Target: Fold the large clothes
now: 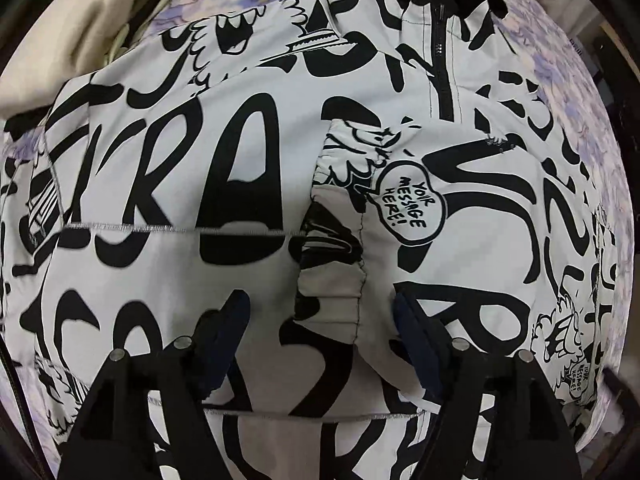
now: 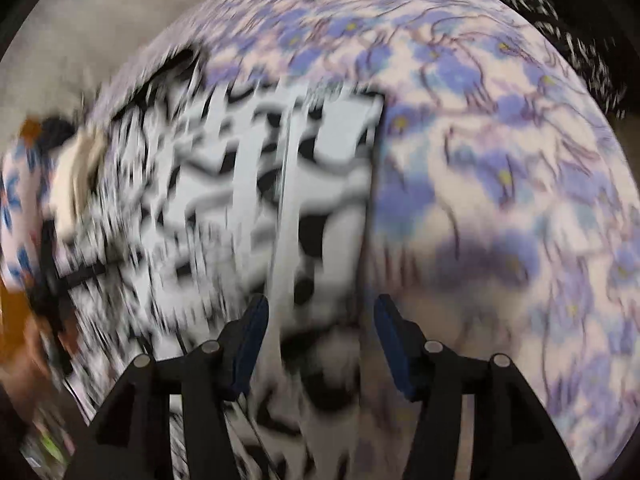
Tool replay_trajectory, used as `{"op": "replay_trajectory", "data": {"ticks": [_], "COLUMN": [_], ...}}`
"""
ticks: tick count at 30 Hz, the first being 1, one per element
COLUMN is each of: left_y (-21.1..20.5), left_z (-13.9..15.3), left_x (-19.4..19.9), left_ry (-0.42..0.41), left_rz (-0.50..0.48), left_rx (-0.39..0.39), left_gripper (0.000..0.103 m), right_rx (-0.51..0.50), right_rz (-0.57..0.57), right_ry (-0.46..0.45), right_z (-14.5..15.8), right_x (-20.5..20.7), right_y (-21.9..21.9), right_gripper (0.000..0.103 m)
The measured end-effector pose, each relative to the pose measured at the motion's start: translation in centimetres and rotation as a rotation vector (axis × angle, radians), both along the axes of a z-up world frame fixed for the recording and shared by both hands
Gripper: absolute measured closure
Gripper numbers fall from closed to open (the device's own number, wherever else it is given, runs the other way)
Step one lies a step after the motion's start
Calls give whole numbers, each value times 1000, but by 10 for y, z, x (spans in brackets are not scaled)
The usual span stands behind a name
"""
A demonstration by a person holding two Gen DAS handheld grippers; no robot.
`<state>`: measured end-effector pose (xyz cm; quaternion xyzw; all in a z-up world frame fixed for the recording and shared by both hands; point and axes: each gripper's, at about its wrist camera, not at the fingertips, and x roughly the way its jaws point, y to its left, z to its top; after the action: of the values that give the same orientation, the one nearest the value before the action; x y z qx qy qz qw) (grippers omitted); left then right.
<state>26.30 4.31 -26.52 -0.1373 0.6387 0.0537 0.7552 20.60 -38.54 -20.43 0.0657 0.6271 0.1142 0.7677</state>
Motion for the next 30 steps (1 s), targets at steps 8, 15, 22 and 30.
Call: {"op": "replay_trajectory", "data": {"ticks": [8, 15, 22, 30], "left_y": [-12, -22, -43, -88], "left_z": [-3, 7, 55, 57], "left_x": [-1, -5, -34, -58], "left_ry": [-17, -27, -154, -167], "left_rz": [-68, -69, -57, -55], "left_rx": [111, 157, 277, 120], "left_gripper": [37, 33, 33, 42], "right_rx": [-79, -105, -51, 30], "right_rz": [-101, -30, 11, 130], "right_ry": [16, -29, -203, -156], "right_z": [-40, -10, 38, 4], "right_x": [-31, -39, -43, -6], "right_y": [-27, -14, 19, 120], "right_gripper": [67, 65, 65, 66]}}
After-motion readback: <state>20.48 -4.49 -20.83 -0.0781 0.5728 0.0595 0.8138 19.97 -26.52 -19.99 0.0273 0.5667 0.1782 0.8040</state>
